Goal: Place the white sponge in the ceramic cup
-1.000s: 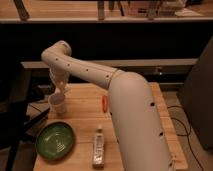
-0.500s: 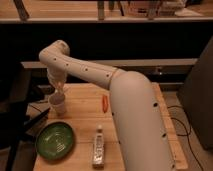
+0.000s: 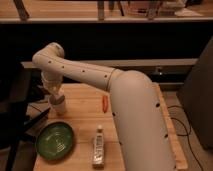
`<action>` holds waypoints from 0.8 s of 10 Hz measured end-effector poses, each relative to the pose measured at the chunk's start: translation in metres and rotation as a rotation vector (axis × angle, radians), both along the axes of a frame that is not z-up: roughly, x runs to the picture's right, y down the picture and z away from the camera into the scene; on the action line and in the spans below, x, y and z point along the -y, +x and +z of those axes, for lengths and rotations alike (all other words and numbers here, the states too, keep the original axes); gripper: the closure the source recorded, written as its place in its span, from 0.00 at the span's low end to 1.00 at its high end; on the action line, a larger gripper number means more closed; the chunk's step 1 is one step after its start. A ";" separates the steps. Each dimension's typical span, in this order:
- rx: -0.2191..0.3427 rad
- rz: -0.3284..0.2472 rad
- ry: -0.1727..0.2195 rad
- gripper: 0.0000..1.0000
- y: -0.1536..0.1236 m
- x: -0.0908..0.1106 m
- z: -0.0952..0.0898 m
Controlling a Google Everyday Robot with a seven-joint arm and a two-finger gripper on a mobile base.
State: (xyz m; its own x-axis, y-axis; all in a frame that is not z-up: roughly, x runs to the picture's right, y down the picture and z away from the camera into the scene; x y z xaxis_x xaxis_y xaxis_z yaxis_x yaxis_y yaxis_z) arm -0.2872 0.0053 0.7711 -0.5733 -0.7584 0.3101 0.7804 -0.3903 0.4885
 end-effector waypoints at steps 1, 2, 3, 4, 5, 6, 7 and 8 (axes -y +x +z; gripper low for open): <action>-0.001 -0.004 -0.007 0.58 -0.001 -0.006 -0.002; -0.002 0.000 -0.016 0.43 0.000 -0.013 -0.005; -0.001 0.005 -0.018 0.35 0.002 -0.015 -0.005; -0.001 0.010 -0.021 0.26 0.004 -0.016 -0.003; 0.000 0.015 -0.020 0.21 0.004 -0.017 -0.003; -0.001 0.021 -0.019 0.20 0.005 -0.017 -0.002; -0.003 0.026 -0.014 0.20 0.006 -0.016 -0.002; -0.008 0.031 -0.008 0.20 0.008 -0.012 0.001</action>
State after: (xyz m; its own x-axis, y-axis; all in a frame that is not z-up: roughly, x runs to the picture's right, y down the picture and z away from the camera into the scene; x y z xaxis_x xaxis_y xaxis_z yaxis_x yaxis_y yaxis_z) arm -0.2790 0.0175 0.7719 -0.5472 -0.7731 0.3208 0.7960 -0.3623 0.4849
